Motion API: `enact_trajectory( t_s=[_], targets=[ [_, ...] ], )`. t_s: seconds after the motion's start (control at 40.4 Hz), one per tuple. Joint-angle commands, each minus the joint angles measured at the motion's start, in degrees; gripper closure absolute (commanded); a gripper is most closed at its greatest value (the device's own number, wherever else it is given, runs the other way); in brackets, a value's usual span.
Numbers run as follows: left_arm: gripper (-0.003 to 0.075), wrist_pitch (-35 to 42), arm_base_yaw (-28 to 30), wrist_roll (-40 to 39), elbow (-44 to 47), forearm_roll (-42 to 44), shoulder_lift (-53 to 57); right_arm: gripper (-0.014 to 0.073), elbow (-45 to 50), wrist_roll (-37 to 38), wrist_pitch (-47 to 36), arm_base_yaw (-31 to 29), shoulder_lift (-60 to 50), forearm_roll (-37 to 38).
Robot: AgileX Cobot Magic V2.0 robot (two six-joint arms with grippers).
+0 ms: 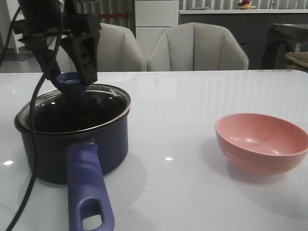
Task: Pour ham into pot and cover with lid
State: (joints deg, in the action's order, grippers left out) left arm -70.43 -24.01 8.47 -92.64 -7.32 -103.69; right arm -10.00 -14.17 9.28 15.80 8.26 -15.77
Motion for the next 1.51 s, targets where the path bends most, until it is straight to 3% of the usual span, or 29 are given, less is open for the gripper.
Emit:
enact_trajectory(
  t_s=[0.0, 0.297, 0.545, 0.743, 0.966, 1.313, 1.486],
  targets=[
    [0.0185, -3.4, 0.2, -0.5, -1.5, -0.2, 5.0, 0.0444, -1.4, -0.5, -4.3, 0.0, 0.5, -0.2],
    [0.0188, -3.3, 0.8, -0.5, 8.1, 5.6, 16.4, 0.0444, -1.4, -0.5, -4.3, 0.0, 0.5, -0.2],
    [0.0239, 1.5, 5.4, -0.7, 19.5, 5.6, 31.6, 0.0444, -1.4, -0.5, -4.3, 0.0, 0.5, -0.2],
    [0.0283, 7.6, 9.6, -0.8, 28.6, 4.6, 46.3, 0.0444, -1.4, -0.5, -4.3, 0.0, 0.5, -0.2],
    [0.029, 20.4, 10.5, -2.4, 39.3, 4.0, 62.9, 0.0444, -1.4, -0.5, -4.3, 0.0, 0.5, -0.2],
    [0.029, 31.1, 10.5, -3.1, 54.6, 4.0, 86.1, 0.0444, -1.4, -0.5, -4.3, 0.0, 0.5, -0.2],
    [0.0291, 32.3, 10.5, -3.2, 60.4, 4.0, 96.4, 0.0444, -1.4, -0.5, -4.3, 0.0, 0.5, -0.2]
  ],
)
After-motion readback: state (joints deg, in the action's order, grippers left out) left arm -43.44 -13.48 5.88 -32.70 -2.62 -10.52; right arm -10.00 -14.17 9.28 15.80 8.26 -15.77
